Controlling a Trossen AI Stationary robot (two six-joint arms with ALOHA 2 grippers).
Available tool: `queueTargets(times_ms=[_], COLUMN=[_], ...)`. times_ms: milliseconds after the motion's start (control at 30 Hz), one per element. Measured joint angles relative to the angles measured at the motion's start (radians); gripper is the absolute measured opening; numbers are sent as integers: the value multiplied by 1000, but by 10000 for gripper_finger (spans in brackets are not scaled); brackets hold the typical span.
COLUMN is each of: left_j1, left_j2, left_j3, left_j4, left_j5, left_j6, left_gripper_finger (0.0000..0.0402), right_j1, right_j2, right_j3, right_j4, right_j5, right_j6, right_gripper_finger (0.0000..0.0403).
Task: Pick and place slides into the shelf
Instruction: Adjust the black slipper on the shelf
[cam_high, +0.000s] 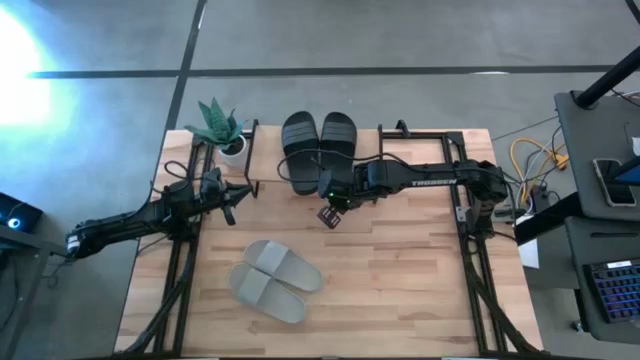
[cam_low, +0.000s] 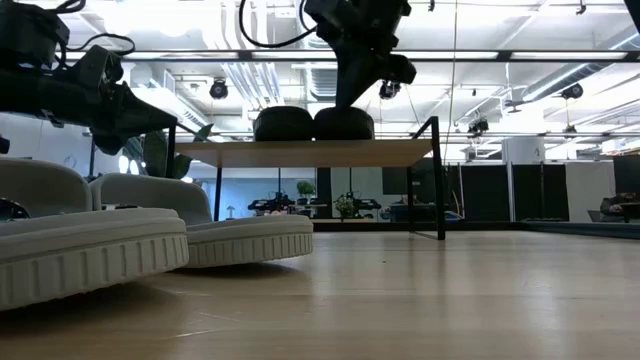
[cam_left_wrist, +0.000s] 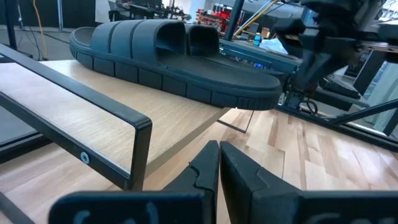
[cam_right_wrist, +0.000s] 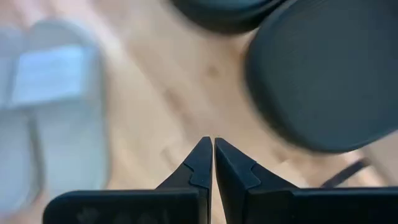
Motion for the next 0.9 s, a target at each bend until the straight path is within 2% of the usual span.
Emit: queueTargets(times_ms=[100, 167, 333, 400, 567, 667, 900], left_j1=[0, 0, 0, 0, 0, 0, 0], left_j2=[0, -1, 0, 0, 0, 1, -1], left_j3=[0, 0, 0, 0, 0, 0, 0], left_j4=[0, 1, 1, 1, 0, 2, 1], left_j5=[0, 0, 0, 0, 0, 0, 0], left_j6=[0, 0, 0, 0, 0, 0, 0], left_gripper_finger=[0, 0, 0, 0, 0, 0, 0], right_j1=[4, 14, 37, 28, -62, -102, -104], right_j2=[0, 0, 0, 1, 17, 19, 19], right_j3=[0, 4, 69, 94, 168, 191, 213], right_j4=[-3, -3, 105, 156, 180, 154, 127], right_j5=[-73, -79, -79, -82, -79, -120, -132], right_j6=[-43, -84, -369, -418, -362, -324, -328], right_gripper_finger=[11, 11, 11, 11, 11, 11, 11])
